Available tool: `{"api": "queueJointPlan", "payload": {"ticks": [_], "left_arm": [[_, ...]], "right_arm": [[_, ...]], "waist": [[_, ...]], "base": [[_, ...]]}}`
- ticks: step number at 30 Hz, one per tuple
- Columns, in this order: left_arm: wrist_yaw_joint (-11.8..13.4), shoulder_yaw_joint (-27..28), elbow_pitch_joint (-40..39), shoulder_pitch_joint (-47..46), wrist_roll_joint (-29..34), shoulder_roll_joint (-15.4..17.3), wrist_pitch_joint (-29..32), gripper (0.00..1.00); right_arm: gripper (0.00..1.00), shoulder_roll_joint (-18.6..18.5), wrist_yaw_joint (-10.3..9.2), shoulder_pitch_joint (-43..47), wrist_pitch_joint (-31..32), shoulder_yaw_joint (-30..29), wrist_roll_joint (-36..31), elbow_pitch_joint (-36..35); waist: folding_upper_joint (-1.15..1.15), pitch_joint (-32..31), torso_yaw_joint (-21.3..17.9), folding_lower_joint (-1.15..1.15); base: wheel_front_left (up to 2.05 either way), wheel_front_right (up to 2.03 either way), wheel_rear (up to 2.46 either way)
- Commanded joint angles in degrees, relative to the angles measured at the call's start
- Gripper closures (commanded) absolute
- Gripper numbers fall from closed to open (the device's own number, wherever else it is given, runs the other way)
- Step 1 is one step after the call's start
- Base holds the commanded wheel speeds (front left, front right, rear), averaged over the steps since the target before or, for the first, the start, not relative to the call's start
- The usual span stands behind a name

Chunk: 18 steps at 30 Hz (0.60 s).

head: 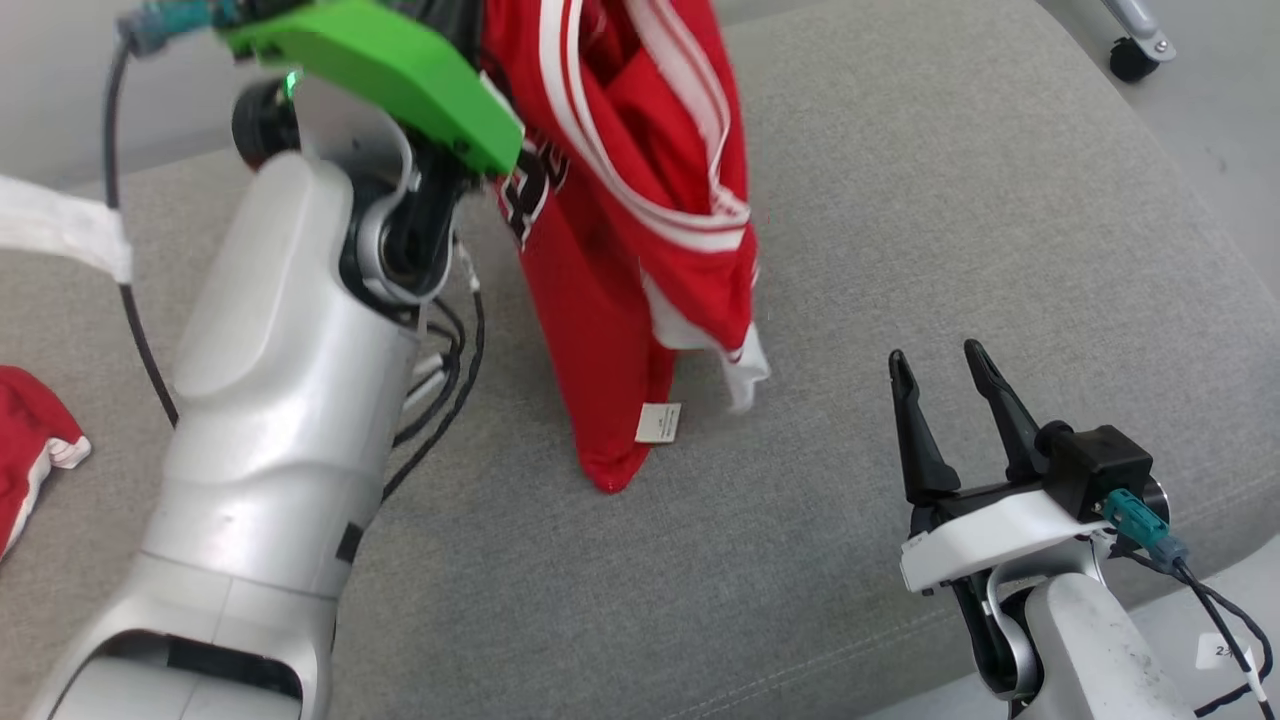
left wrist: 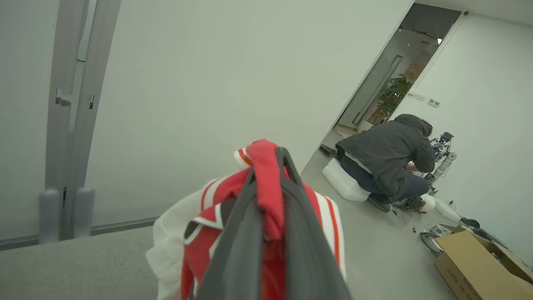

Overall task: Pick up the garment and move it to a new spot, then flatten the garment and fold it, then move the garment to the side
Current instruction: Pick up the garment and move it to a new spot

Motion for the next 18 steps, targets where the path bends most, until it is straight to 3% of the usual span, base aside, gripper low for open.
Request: {"api": "queueJointPlan", "payload": {"ticks": [1, 8, 9, 11, 18], "left_arm": [[0.35, -0.34, 2.07, 2.21, 1.29, 1.01, -0.86, 1.0], [-0.02, -1.6, 13.85, 9.54, 2.63, 2.0, -5.37, 1.0], [-0.43, -1.97, 15.18, 10.16, 3.1, 2.0, -6.55, 0.81], [-1.12, -2.46, 17.06, 11.11, 3.68, 1.89, -8.42, 0.0], [-3.25, -3.97, 17.44, 12.64, 5.83, 2.33, -16.25, 0.0]], "right_arm": [[0.0, -0.08, 0.01, -0.56, -0.19, 0.04, 0.04, -0.17], [0.0, -0.08, 0.01, -0.77, -0.19, 0.21, -0.44, 0.01], [0.0, -0.07, 0.01, -0.78, -0.19, 0.24, -0.53, -0.02], [0.0, -0.09, 0.01, -0.74, -0.19, 0.18, -0.89, 0.1], [0.0, -0.12, 0.01, 0.35, -0.19, -1.36, -1.56, 0.13]], "waist": [[0.0, 2.05, -1.64, 0.0], [0.0, 2.44, -1.07, 0.0], [0.0, 2.28, -0.71, 0.0], [0.0, 1.96, 0.08, 0.0], [0.0, -0.61, 4.24, 0.0]], "base": [[0.0, 0.0, 0.0], [0.0, 0.0, 0.0], [0.0, 0.0, 0.0], [0.0, 0.0, 0.0], [0.0, 0.0, 0.0]]}}
